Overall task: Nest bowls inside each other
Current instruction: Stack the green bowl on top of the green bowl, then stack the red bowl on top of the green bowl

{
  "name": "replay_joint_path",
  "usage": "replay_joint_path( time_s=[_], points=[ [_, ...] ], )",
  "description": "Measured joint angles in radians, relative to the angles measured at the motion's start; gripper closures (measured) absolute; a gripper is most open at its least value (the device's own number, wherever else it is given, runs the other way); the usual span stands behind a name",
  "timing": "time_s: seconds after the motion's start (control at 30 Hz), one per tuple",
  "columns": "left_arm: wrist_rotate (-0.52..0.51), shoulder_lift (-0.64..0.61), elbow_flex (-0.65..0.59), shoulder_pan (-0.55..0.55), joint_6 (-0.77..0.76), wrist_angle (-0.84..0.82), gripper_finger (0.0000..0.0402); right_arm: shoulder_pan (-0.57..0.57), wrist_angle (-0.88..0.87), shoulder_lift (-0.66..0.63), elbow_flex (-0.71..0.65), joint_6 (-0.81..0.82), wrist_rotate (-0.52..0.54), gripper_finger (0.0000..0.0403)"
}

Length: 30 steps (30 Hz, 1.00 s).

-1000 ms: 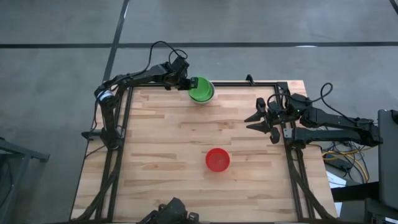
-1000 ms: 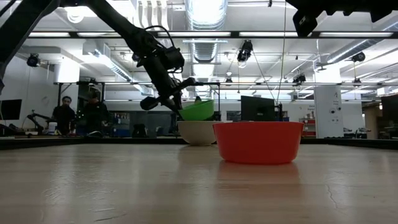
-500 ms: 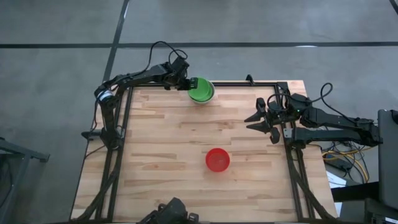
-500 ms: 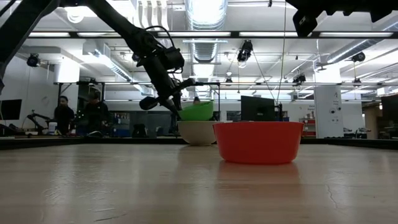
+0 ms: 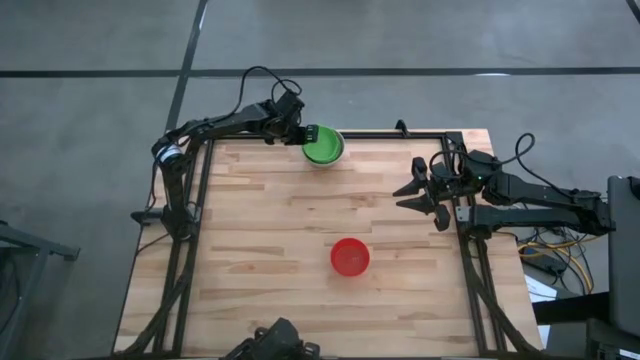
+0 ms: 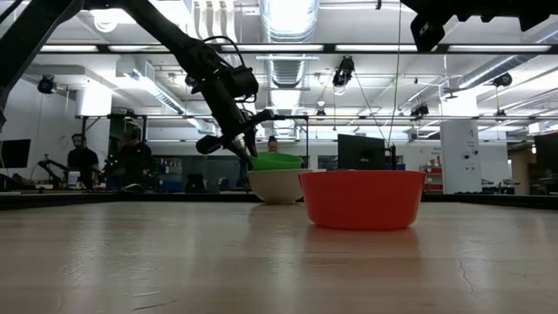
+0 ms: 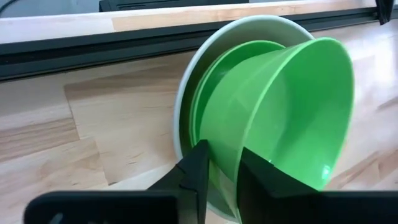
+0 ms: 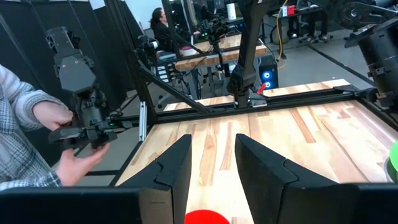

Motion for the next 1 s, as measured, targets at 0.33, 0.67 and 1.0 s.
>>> replay_joint_path(
  time_s=[0.33, 0.67, 1.0],
  points=[
    [0.005, 0.0, 0.0, 0.0, 0.001, 0.032, 0.0292, 0.0, 0.0, 0.0, 0.0, 0.0, 0.0, 0.0282],
    [0.005, -0.002, 0.0, 0.0, 0.017, 0.011, 0.028, 0.0, 0.0, 0.0, 0.0, 0.0, 0.0, 0.0282],
    [0.077, -0.008, 0.024, -0.004, 0.167, 0.053, 0.028, 0.0, 0.0, -0.001, 0.0, 0.0, 0.0, 0.0282]
  ],
)
